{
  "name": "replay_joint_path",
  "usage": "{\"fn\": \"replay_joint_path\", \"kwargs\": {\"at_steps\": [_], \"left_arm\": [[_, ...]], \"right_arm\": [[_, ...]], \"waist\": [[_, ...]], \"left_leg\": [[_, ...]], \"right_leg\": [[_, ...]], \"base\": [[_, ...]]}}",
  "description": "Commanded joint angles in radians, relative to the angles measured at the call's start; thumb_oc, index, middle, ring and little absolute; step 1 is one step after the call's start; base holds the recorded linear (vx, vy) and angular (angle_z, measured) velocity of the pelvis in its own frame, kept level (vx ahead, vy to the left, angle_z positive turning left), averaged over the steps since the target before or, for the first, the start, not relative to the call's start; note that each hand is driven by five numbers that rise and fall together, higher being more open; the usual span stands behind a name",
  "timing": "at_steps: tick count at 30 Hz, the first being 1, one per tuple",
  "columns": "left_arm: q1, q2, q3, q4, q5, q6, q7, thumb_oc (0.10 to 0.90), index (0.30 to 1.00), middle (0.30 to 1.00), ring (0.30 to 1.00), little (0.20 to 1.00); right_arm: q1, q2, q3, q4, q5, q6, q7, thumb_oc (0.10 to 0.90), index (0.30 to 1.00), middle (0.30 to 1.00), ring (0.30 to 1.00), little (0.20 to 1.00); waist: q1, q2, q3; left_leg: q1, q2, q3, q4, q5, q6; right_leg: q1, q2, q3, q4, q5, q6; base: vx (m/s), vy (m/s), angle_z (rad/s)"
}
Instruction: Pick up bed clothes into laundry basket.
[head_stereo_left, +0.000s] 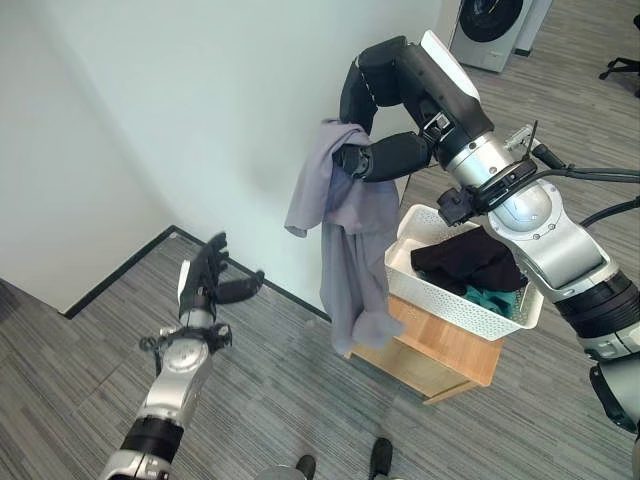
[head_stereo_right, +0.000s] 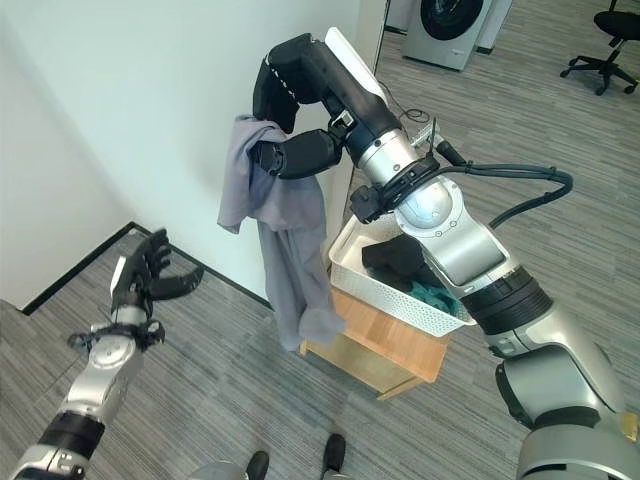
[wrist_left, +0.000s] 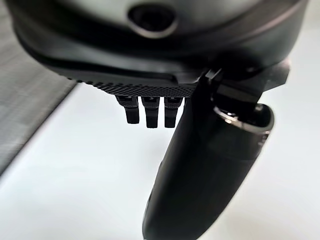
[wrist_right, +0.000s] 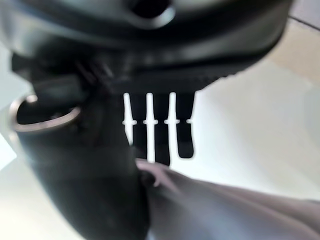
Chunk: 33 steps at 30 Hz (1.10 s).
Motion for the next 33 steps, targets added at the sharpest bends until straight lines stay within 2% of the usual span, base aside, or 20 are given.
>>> {"fn": "replay_joint_path", "kwargs": {"at_steps": [1, 5, 8, 10, 11, 14, 16, 19, 21, 22, 24, 27, 33], "left_arm": [[-0.152, 0.105, -0.012, -0.007, 0.053, -0.121, 0.051, 0.8, 0.9, 0.9, 0.9, 0.9], [-0.226, 0.093, -0.041, -0.002, 0.048, -0.126, 0.075, 0.8, 0.9, 0.9, 0.9, 0.9], [-0.252, 0.077, -0.09, -0.028, 0.051, -0.126, 0.051, 0.8, 0.9, 0.9, 0.9, 0.9], [-0.259, 0.075, -0.103, -0.032, 0.049, -0.126, 0.042, 0.8, 0.9, 0.9, 0.9, 0.9], [-0.268, 0.064, -0.148, -0.039, 0.033, -0.119, 0.005, 0.8, 0.9, 0.9, 0.9, 0.9], [-0.283, 0.044, -0.206, -0.039, 0.001, -0.114, -0.044, 0.8, 0.9, 0.9, 0.9, 0.9], [-0.286, 0.026, -0.237, -0.035, -0.03, -0.11, -0.067, 0.8, 0.9, 0.9, 0.9, 0.9], [-0.292, -0.013, -0.332, -0.025, -0.065, -0.078, -0.149, 0.8, 0.9, 0.9, 0.9, 0.9], [-0.302, -0.019, -0.346, -0.02, -0.064, -0.079, -0.15, 0.8, 0.9, 0.9, 0.9, 0.9], [-0.321, -0.038, -0.402, -0.014, -0.064, -0.066, -0.181, 0.8, 0.9, 0.9, 0.9, 0.9], [-0.329, -0.044, -0.413, -0.01, -0.066, -0.068, -0.181, 0.8, 0.9, 0.9, 0.9, 0.9], [-0.385, -0.094, -0.48, 0.01, -0.067, -0.066, -0.184, 0.8, 0.9, 0.9, 0.9, 0.9], [-0.417, -0.14, -0.487, 0.032, -0.103, -0.071, -0.157, 0.8, 0.9, 0.9, 0.9, 0.9]], "right_arm": [[-0.222, 0.087, -0.03, 0.042, 0.059, -0.116, -0.072, 0.4, 0.3, 0.3, 0.3, 0.3], [-0.237, 0.112, -0.025, 0.033, 0.061, -0.122, -0.08, 0.4, 0.3, 0.3, 0.3, 0.3], [-0.246, 0.117, -0.022, 0.037, 0.06, -0.124, -0.085, 0.4, 0.3, 0.3, 0.3, 0.3], [-0.25, 0.117, -0.02, 0.037, 0.062, -0.126, -0.085, 0.4, 0.3, 0.3, 0.3, 0.3], [-0.26, 0.12, -0.014, 0.039, 0.073, -0.129, -0.088, 0.4, 0.3, 0.3, 0.3, 0.3], [-0.276, 0.124, -0.008, 0.044, 0.081, -0.136, -0.092, 0.4, 0.3, 0.3, 0.3, 0.3], [-0.287, 0.128, -0.003, 0.048, 0.083, -0.142, -0.1, 0.4, 0.3, 0.3, 0.3, 0.3], [-0.321, 0.137, 0.015, 0.068, 0.097, -0.146, -0.107, 0.4, 0.3, 0.3, 0.3, 0.3], [-0.325, 0.139, 0.02, 0.074, 0.098, -0.15, -0.107, 0.4, 0.3, 0.3, 0.3, 0.3], [-0.34, 0.145, 0.033, 0.077, 0.094, -0.151, -0.11, 0.4, 0.3, 0.3, 0.3, 0.3], [-0.343, 0.148, 0.036, 0.077, 0.093, -0.154, -0.11, 0.4, 0.3, 0.3, 0.3, 0.3], [-0.36, 0.191, 0.039, 0.079, 0.094, -0.166, -0.13, 0.4, 0.3, 0.3, 0.3, 0.3], [-0.361, 0.252, 0.028, 0.071, 0.093, -0.175, -0.147, 0.4, 0.3, 0.3, 0.3, 0.3]], "waist": [[-0.02, -0.083, -0.142], [-0.026, -0.087, -0.137], [-0.032, -0.096, -0.137], [-0.032, -0.096, -0.134], [-0.038, -0.099, -0.136], [-0.042, -0.098, -0.132], [-0.044, -0.1, -0.133], [-0.053, -0.099, -0.13], [-0.053, -0.098, -0.129], [-0.06, -0.097, -0.128], [-0.061, -0.095, -0.126], [-0.073, -0.091, -0.123], [-0.076, -0.09, -0.117]], "left_leg": [[-0.116, -0.021, -0.003, -0.03, 0.056, -0.017], [-0.126, -0.017, 0.001, -0.03, 0.068, -0.015], [-0.122, -0.017, 0.003, -0.03, 0.053, -0.014], [-0.127, -0.016, 0.003, -0.03, 0.066, -0.014], [-0.122, -0.016, 0.003, -0.03, 0.053, -0.014], [-0.126, -0.016, 0.004, -0.03, 0.065, -0.013], [-0.12, -0.017, 0.004, -0.03, 0.053, -0.012], [-0.127, -0.019, 0.004, -0.03, 0.066, -0.01], [-0.127, -0.019, 0.005, -0.03, 0.066, -0.009], [-0.127, -0.02, 0.006, -0.03, 0.066, -0.009], [-0.126, -0.02, 0.006, -0.03, 0.065, -0.008], [-0.128, -0.021, 0.006, -0.03, 0.065, -0.006], [-0.131, -0.021, 0.004, -0.03, 0.067, -0.004]], "right_leg": [[0.166, -0.034, -0.016, 0.038, -0.224, 0.077], [0.152, -0.031, -0.01, 0.041, -0.212, 0.079], [0.158, -0.029, -0.003, 0.035, -0.222, 0.078], [0.152, -0.029, -0.003, 0.038, -0.212, 0.08], [0.158, -0.029, -0.001, 0.035, -0.221, 0.079], [0.153, -0.029, 0.0, 0.036, -0.211, 0.081], [0.16, -0.029, 0.001, 0.032, -0.22, 0.08], [0.15, -0.03, 0.005, 0.035, -0.207, 0.082], [0.149, -0.03, 0.007, 0.035, -0.207, 0.081], [0.149, -0.03, 0.008, 0.036, -0.207, 0.083], [0.15, -0.03, 0.009, 0.036, -0.208, 0.083], [0.144, -0.032, 0.012, 0.04, -0.208, 0.083], [0.136, -0.032, 0.015, 0.047, -0.208, 0.08]], "base": [[0.01, 0.0, -0.17], [-0.03, 0.005, -0.1], [0.04, -0.01, -0.13], [-0.01, 0.01, -0.06], [0.06, -0.007, -0.04], [0.0, 0.0, 0.0], [0.05, -0.005, 0.0], [-0.04, 0.02, 0.0], [0.0, 0.0, 0.0], [0.0, 0.0, 0.0], [0.0, 0.0, 0.0], [0.0, 0.0, 0.0], [0.0, 0.002, -0.01]]}}
